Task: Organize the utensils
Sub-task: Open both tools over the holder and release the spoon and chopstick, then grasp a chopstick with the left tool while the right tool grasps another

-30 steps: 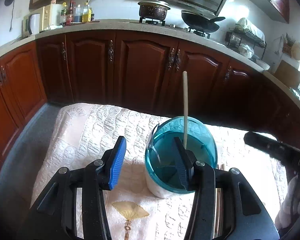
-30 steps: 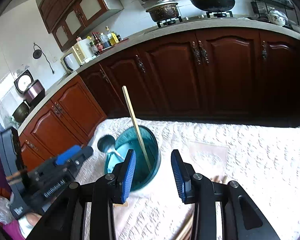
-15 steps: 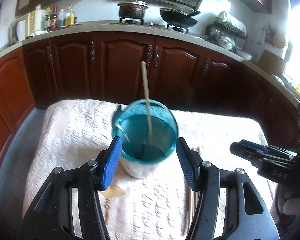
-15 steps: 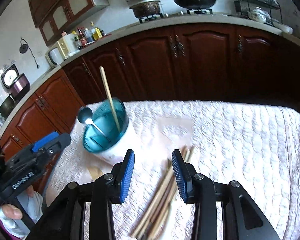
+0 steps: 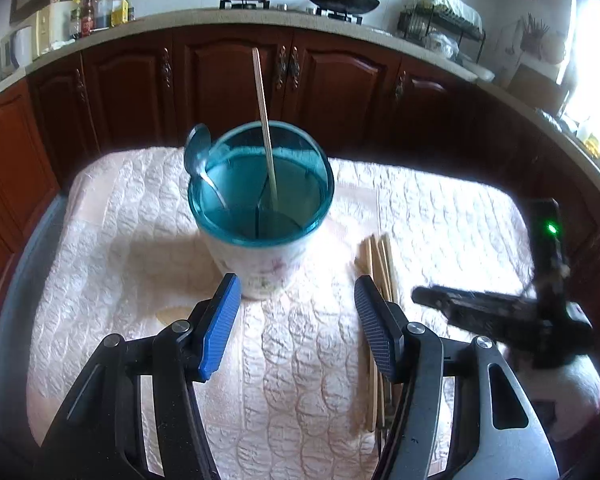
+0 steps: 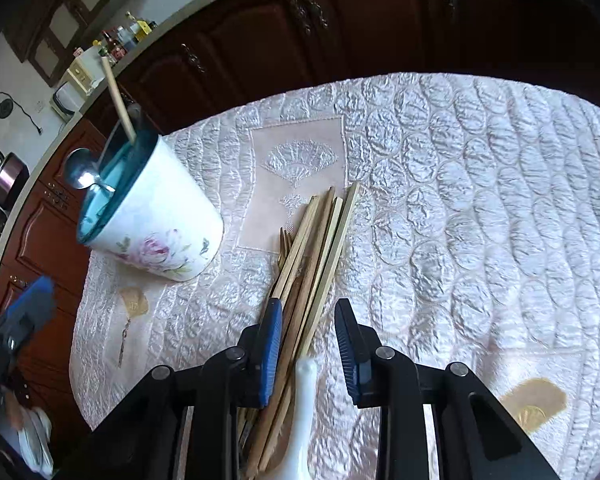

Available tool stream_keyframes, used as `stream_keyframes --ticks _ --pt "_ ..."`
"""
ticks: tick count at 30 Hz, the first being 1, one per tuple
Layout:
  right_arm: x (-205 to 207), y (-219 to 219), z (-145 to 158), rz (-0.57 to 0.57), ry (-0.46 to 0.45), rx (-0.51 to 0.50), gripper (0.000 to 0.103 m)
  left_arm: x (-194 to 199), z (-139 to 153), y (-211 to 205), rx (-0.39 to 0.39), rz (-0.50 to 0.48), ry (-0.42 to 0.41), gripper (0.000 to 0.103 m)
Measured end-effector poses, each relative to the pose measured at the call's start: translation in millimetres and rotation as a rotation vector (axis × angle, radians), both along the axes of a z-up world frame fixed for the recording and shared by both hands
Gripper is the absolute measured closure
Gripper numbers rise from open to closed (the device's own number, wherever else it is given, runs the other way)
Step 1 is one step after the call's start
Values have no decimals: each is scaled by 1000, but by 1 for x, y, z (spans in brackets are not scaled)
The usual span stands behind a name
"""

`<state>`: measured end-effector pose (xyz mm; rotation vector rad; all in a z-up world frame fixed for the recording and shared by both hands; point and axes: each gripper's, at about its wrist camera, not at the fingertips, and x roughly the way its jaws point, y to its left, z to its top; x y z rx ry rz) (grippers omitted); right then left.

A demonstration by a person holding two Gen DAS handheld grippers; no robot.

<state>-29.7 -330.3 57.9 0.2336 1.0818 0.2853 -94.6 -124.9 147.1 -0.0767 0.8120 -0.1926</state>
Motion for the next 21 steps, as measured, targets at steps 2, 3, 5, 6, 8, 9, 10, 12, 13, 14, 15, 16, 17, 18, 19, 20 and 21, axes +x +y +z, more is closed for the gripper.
stream_keyframes --ticks 2,3,5,6,8,9,10,12,13,14,15,16,17,18,19,20,21 --pt "11 0 -8 -13 18 5 81 0 -5 -3 4 -5 13 44" --pt "16 1 -11 -16 27 7 82 1 -7 -3 4 -7 18 44" --pt "26 1 -22 -19 58 19 84 2 -11 -5 0 -13 33 44" --pt "29 1 -28 -17 74 25 84 2 -13 -5 -2 -18 43 44" --pt "33 3 -36 -13 88 42 86 4 -20 -9 -5 -33 69 44" --pt "33 3 -37 -12 83 51 89 4 -22 -11 -6 -39 79 44" --pt "31 2 -36 -6 79 69 91 5 -25 -14 -7 -47 89 44" --pt "25 -4 -33 -20 62 61 96 7 -32 -21 -13 -69 112 44" --pt "22 -7 -31 -27 51 57 96 9 -35 -25 -19 -82 126 44" --pt "17 -15 -30 -40 49 61 96 11 -39 -30 -26 -96 140 44" --pt "13 -22 -30 -49 51 72 96 14 -44 -35 -30 -112 155 44" --pt "8 -29 -29 -56 56 78 96 17 -50 -41 -30 -130 174 44" --pt "3 -37 -29 -62 59 71 96 20 -57 -47 -31 -144 194 44" --pt "0 -43 -30 -66 64 62 96 23 -62 -51 -34 -153 211 44" --pt "-4 -50 -31 -70 70 57 96 26 -69 -57 -41 -162 232 44" --pt "-8 -58 -32 -81 76 55 96 30 -77 -62 -41 -168 254 44" --pt "-12 -63 -33 -89 82 57 96 34 -83 -65 -37 -170 271 44"
